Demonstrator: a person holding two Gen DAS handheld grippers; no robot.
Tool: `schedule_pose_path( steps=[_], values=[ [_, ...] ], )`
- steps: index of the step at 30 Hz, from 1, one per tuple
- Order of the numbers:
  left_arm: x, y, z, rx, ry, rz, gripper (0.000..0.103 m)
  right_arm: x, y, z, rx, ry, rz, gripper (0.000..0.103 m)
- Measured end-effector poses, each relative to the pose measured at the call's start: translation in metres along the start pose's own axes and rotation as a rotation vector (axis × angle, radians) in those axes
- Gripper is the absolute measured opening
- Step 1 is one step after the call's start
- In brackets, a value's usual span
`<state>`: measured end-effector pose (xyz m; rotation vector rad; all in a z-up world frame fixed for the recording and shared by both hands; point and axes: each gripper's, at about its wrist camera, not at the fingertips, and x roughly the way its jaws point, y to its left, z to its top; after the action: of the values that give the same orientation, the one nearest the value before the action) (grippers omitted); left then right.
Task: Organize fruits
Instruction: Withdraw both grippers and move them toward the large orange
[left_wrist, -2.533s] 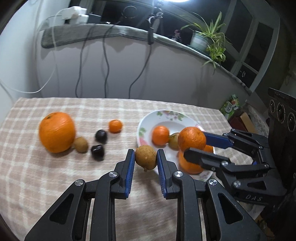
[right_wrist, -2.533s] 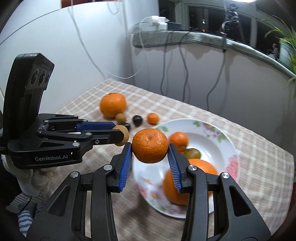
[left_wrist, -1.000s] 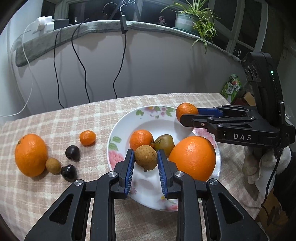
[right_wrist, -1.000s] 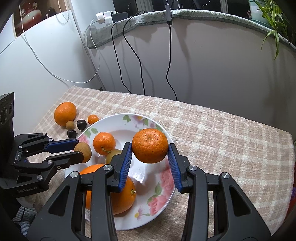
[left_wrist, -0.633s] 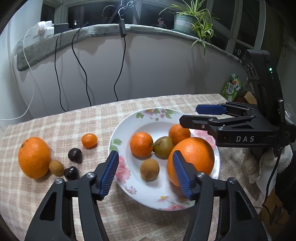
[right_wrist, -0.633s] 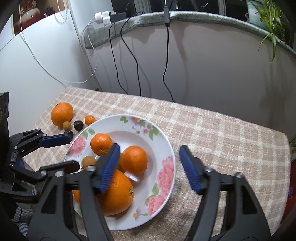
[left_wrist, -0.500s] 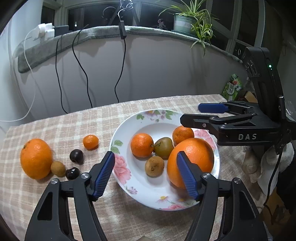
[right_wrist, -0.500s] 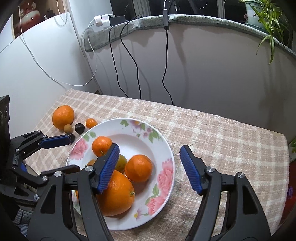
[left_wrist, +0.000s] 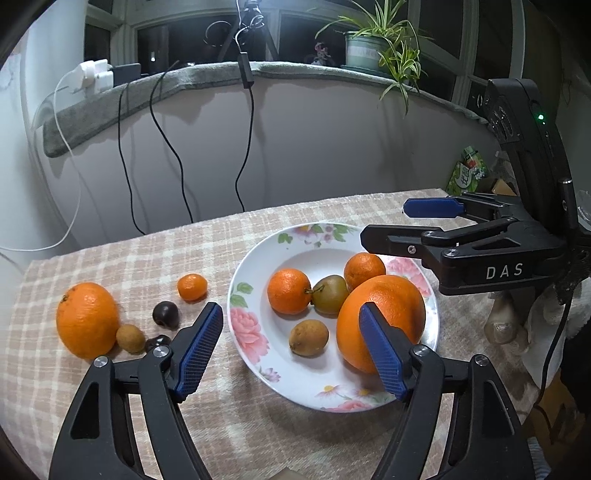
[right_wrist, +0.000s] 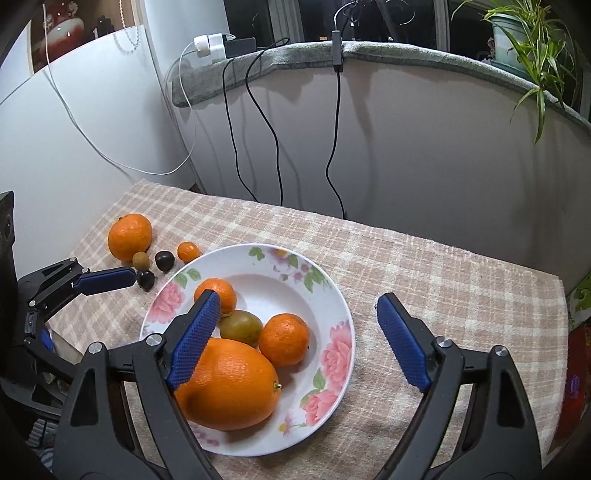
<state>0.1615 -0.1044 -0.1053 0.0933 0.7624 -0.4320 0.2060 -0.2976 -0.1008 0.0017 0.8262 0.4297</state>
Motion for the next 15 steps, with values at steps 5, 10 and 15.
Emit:
schedule_pose_path(
  steps=[5,10,15],
  values=[
    [-0.007,0.004,-0.001,-0.001,-0.012,0.007,0.076,-0.005,0.005,0.003,0.000,-0.007,0.004,0.089],
    [-0.015,0.012,-0.004,-0.015,-0.023,0.019,0.076,-0.007,0.014,0.005,-0.009,-0.009,0.009,0.089],
    [-0.025,0.022,-0.006,-0.037,-0.037,0.026,0.076,-0.009,0.026,0.008,-0.026,-0.012,0.016,0.089]
  ],
)
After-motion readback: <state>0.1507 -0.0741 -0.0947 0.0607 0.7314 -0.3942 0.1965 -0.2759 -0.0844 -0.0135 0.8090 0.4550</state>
